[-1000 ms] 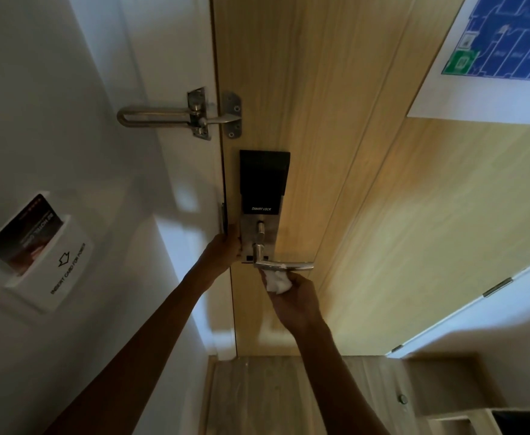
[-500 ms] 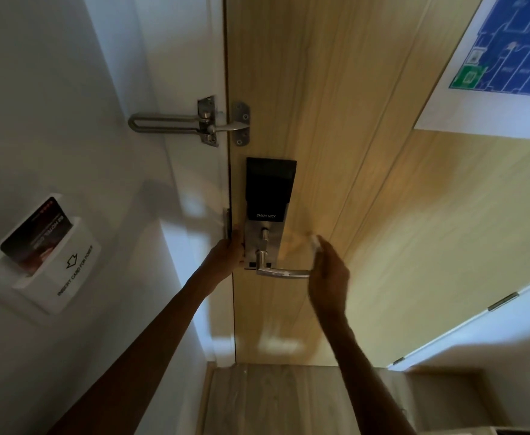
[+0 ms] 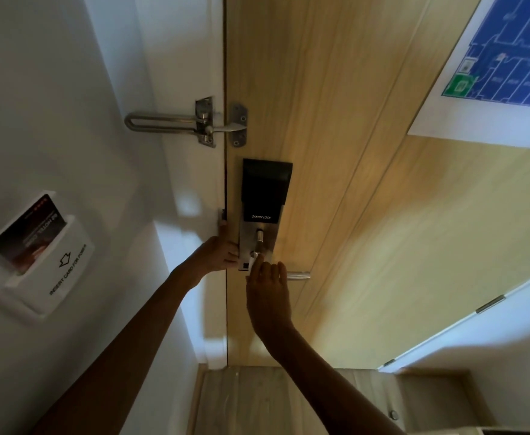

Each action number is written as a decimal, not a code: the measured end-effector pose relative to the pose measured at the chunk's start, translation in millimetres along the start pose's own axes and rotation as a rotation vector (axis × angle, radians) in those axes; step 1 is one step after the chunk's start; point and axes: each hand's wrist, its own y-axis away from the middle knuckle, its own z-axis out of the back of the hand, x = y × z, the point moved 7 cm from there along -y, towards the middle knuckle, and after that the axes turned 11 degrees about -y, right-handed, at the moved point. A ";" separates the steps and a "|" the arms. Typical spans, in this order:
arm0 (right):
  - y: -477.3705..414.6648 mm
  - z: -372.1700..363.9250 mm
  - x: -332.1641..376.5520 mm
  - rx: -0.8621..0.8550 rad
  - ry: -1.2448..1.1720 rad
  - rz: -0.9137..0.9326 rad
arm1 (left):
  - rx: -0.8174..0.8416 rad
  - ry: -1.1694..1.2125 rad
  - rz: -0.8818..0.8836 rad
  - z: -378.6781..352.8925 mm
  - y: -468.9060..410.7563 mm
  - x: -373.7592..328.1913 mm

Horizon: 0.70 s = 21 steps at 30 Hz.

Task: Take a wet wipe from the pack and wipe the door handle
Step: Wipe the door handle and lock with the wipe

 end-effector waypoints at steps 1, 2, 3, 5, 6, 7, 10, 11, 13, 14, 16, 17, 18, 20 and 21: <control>0.3 3.1 0.4 -0.015 0.041 0.027 | -0.012 -0.002 -0.009 0.7 -0.9 -0.1; 1.2 6.8 0.2 -0.020 0.065 0.053 | -0.006 -0.009 -0.004 0.2 -2.3 1.4; 2.3 6.7 -1.3 -0.066 0.084 0.113 | -0.004 0.003 0.000 -0.5 -2.1 0.9; 2.7 12.9 -14.4 -0.105 0.097 0.178 | 0.056 -0.040 0.019 -7.0 3.1 -4.2; 4.1 13.8 -21.7 -0.091 0.104 0.211 | 0.069 -0.058 0.025 -8.6 1.7 -4.6; 6.3 14.8 -29.3 -0.097 0.095 0.255 | 0.059 -0.040 0.025 -9.0 3.9 -6.3; 12.3 19.9 -63.3 -0.077 0.051 0.274 | 0.042 -0.033 0.048 -9.9 5.0 -4.3; 13.5 20.3 -77.0 -0.051 0.024 0.272 | 0.043 -0.034 0.040 -10.7 5.8 -4.7; 14.5 23.0 -100.2 -0.002 -0.036 0.256 | 0.052 -0.045 0.040 -9.7 5.9 -2.2; 14.3 25.0 -108.1 0.040 -0.068 0.248 | 0.053 -0.050 0.037 -9.5 3.8 -0.4; 13.5 29.7 -117.9 0.113 -0.130 0.239 | 0.064 -0.037 0.027 -11.0 4.1 -1.1; 13.1 31.4 -122.2 0.138 -0.162 0.217 | 0.066 -0.026 0.026 -11.7 4.6 -2.3; 13.8 32.6 -127.0 0.160 -0.206 0.186 | 0.069 -0.016 0.022 -12.5 4.9 -3.8; 20.1 29.6 -141.4 0.174 -0.371 0.059 | 0.095 0.011 0.027 -14.0 4.8 -4.6; 25.8 26.3 -152.2 0.156 -0.496 -0.049 | 0.106 0.023 0.025 -14.8 5.0 -4.7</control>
